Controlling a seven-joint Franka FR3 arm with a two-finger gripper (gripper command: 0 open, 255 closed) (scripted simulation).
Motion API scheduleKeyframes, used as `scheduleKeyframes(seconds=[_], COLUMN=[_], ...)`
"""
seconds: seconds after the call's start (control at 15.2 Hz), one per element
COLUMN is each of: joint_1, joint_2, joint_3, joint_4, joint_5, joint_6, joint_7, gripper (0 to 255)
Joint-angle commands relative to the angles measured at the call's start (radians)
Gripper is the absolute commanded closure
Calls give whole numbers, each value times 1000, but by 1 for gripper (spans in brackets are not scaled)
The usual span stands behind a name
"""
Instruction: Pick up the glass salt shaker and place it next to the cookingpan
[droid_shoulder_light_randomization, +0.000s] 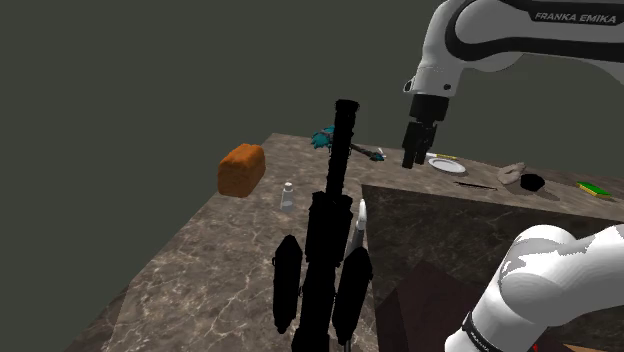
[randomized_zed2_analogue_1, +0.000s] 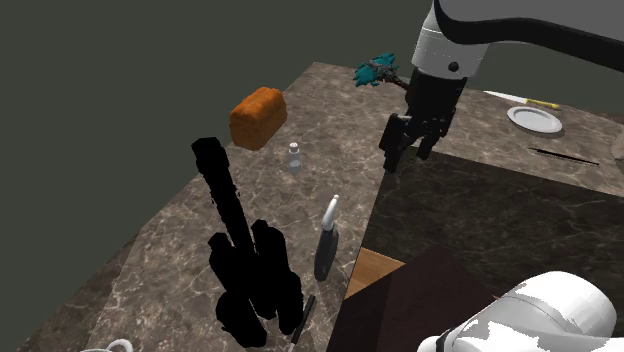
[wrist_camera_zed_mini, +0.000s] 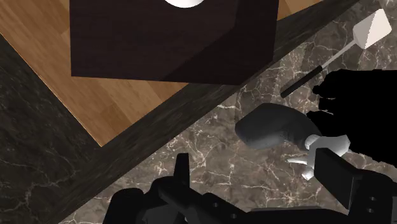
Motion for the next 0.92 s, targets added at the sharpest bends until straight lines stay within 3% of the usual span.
scheduleKeyframes(seconds=[0.0,0.86], joint_1=[0,30], joint_2=[0,327], joint_3=[0,51], joint_4=[0,-36], joint_5=[0,-9], joint_6=[0,486], joint_7=[0,-48], gripper=[0,0])
